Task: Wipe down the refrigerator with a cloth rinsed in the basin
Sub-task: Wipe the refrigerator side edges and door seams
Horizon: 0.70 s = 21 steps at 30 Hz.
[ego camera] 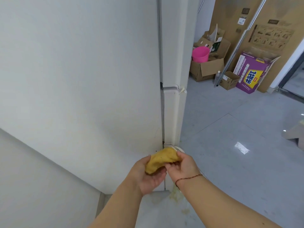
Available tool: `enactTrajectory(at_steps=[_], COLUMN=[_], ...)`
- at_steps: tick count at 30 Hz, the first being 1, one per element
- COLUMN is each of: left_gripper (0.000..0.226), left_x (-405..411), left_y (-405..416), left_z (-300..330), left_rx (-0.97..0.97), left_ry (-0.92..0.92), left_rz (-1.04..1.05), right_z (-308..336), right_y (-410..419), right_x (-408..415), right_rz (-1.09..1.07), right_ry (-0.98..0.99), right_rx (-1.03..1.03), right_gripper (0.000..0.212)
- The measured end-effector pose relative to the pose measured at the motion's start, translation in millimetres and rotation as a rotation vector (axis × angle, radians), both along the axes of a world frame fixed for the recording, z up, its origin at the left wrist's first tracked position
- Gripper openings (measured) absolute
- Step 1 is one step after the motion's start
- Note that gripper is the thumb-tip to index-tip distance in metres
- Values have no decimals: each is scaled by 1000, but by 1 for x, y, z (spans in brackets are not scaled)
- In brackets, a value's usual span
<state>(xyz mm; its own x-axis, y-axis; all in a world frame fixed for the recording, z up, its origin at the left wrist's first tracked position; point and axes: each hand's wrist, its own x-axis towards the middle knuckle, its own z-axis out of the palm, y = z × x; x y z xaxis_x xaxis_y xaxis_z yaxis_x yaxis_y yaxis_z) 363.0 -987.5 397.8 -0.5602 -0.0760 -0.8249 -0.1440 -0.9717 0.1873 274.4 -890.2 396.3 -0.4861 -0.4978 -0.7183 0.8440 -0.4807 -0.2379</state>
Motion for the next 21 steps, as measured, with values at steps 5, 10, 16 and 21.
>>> enactTrajectory(at_steps=[5, 10, 16, 21], left_gripper=[17, 17, 31, 20], left_x=[-31, -39, -40, -41], left_y=[-23, -21, -14, -11], left_z=[8, 41, 75, 58], left_rx=[-185, -263, -446, -623], left_ry=[76, 274, 578, 483], left_rz=[222, 322, 381, 362], right_z=[4, 33, 83, 60], right_y=[-13, -15, -16, -17], right_x=[-12, -18, -19, -17], right_rz=[57, 5, -44, 2], right_ry=[125, 397, 940, 1044], right_rx=[42, -16, -23, 122], right_gripper=[29, 26, 17, 37])
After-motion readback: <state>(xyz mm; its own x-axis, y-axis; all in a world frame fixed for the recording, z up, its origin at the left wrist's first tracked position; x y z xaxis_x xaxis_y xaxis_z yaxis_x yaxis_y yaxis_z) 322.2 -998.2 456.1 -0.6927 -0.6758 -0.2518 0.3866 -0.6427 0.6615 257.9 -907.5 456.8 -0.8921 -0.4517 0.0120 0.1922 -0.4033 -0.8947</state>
